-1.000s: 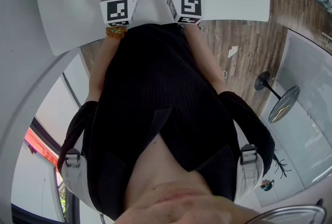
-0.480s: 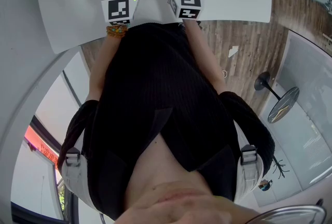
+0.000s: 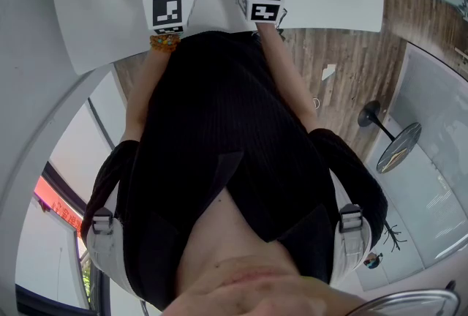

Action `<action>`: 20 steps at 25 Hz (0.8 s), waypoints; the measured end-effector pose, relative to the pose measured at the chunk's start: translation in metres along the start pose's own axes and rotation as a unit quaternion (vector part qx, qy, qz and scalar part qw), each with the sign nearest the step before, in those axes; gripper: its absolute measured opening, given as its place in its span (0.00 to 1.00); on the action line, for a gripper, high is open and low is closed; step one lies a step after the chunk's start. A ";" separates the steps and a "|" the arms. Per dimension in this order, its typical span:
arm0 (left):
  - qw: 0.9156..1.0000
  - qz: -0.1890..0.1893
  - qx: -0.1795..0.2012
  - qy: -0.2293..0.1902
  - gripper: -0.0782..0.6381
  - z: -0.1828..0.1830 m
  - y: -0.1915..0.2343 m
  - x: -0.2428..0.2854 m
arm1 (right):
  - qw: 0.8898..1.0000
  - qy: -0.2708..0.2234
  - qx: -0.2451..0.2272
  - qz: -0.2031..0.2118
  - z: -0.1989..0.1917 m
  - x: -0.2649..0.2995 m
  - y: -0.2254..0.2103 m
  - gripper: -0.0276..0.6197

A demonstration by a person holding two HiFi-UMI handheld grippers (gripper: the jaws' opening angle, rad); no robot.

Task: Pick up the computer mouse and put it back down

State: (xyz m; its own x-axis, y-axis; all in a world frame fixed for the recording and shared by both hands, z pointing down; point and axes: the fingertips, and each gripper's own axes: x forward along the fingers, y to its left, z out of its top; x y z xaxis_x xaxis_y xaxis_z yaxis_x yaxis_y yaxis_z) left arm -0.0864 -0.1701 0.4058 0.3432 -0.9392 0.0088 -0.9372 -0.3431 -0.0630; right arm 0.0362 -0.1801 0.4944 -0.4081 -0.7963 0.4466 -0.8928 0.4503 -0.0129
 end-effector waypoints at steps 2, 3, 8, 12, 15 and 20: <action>1.000 0.000 0.002 0.000 0.13 0.001 -0.001 0.000 | 1.000 0.010 0.009 0.001 -0.005 0.000 -0.001 0.48; 1.000 0.000 0.003 0.000 0.13 0.001 -0.002 0.000 | 1.000 0.015 0.012 0.000 -0.007 0.001 -0.002 0.48; 1.000 0.000 0.003 0.000 0.13 0.002 -0.003 0.000 | 0.998 0.051 0.021 0.001 -0.023 0.004 -0.004 0.48; 1.000 0.000 0.004 0.000 0.13 0.002 -0.003 0.000 | 0.997 0.073 0.026 0.007 -0.034 0.007 -0.002 0.48; 1.000 0.000 0.005 0.001 0.13 0.002 -0.002 0.000 | 0.996 0.087 0.028 0.008 -0.041 0.009 -0.002 0.48; 1.000 -0.001 0.006 0.002 0.13 0.002 -0.003 0.000 | 0.992 0.118 0.032 0.008 -0.054 0.011 0.000 0.48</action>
State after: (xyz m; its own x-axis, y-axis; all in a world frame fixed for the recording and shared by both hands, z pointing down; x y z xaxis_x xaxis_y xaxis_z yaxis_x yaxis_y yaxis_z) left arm -0.0830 -0.1691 0.4038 0.3449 -0.9386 0.0124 -0.9356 -0.3448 -0.0756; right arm 0.0423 -0.1676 0.5472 -0.3724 -0.6690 0.6433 -0.9001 0.4292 -0.0747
